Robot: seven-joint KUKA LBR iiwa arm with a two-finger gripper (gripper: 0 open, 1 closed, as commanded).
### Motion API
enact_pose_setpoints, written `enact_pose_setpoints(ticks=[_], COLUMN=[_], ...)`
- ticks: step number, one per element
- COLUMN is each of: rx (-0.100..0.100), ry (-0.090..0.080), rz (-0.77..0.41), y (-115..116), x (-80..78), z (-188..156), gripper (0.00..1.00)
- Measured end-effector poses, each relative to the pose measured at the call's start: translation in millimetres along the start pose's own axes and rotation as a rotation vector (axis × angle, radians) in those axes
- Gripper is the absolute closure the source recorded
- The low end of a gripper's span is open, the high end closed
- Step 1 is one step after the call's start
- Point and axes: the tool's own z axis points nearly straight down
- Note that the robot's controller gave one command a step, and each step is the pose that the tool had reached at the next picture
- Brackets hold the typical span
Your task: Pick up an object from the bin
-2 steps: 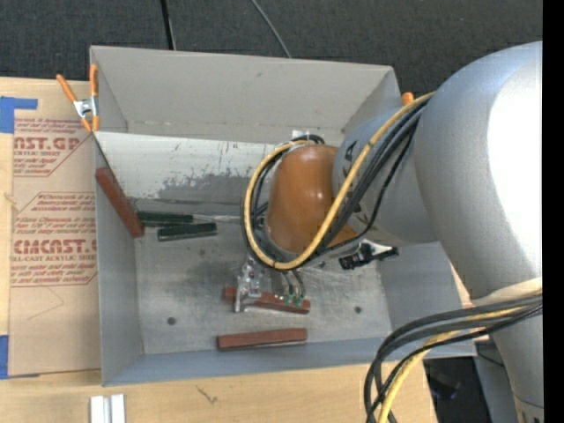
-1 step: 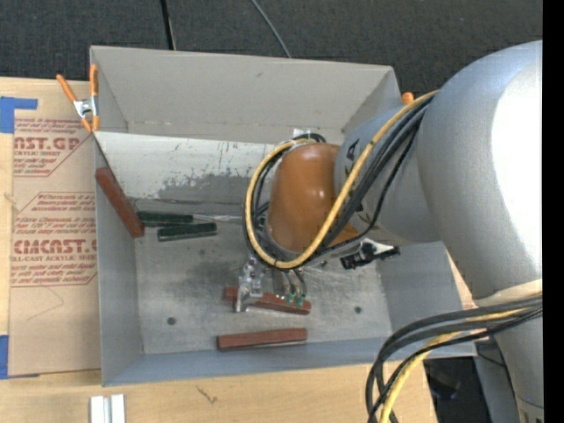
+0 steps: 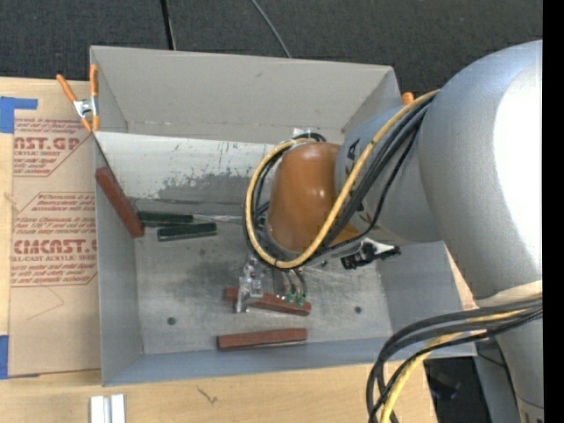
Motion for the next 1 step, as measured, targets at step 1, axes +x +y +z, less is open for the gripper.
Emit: enact_pose_setpoints(ticks=[1], rx=[0.001], ry=[0.004], rz=[0.000], y=[0.0], x=[1.0], z=[-3.6], gripper=[1.00])
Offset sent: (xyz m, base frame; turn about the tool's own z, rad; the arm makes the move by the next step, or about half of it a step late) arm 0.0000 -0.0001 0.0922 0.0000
